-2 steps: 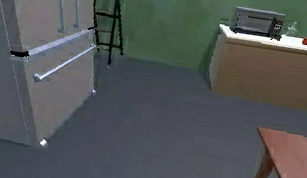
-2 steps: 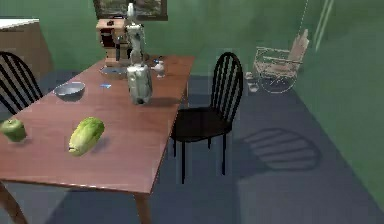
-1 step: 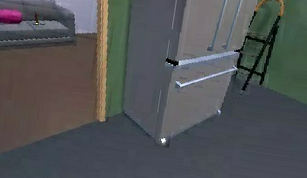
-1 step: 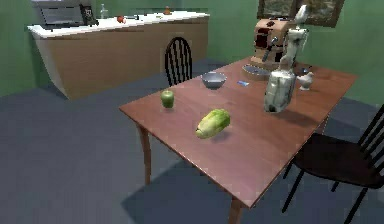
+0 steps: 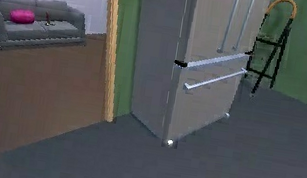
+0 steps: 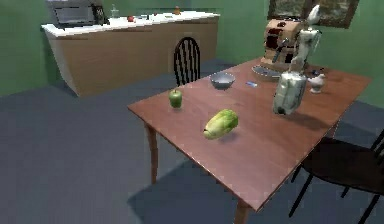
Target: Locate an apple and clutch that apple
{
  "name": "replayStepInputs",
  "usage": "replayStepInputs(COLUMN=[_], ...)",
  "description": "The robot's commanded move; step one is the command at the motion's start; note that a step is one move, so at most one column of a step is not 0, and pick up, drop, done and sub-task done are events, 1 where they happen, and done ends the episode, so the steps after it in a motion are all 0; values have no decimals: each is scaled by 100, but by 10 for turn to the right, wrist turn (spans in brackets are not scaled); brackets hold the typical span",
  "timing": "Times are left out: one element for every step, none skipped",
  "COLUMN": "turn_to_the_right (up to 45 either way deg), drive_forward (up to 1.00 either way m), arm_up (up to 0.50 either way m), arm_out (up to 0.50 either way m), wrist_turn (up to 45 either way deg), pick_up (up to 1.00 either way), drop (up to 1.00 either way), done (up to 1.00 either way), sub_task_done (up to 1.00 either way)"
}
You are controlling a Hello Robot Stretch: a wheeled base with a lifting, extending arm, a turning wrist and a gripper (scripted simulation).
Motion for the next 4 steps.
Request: replayStepInputs(turn_to_the_right=[450, 150, 0, -330], drive_forward=[0, 0, 60, 0], arm_up=[0, 0, 0, 0], arm_out=[0, 0, 0, 0], wrist_turn=[0, 0, 0, 0], pick_up=[0, 0, 0, 0], drop=[0, 0, 0, 0], done=[0, 0, 0, 0], sub_task_done=[0, 0, 0, 0])
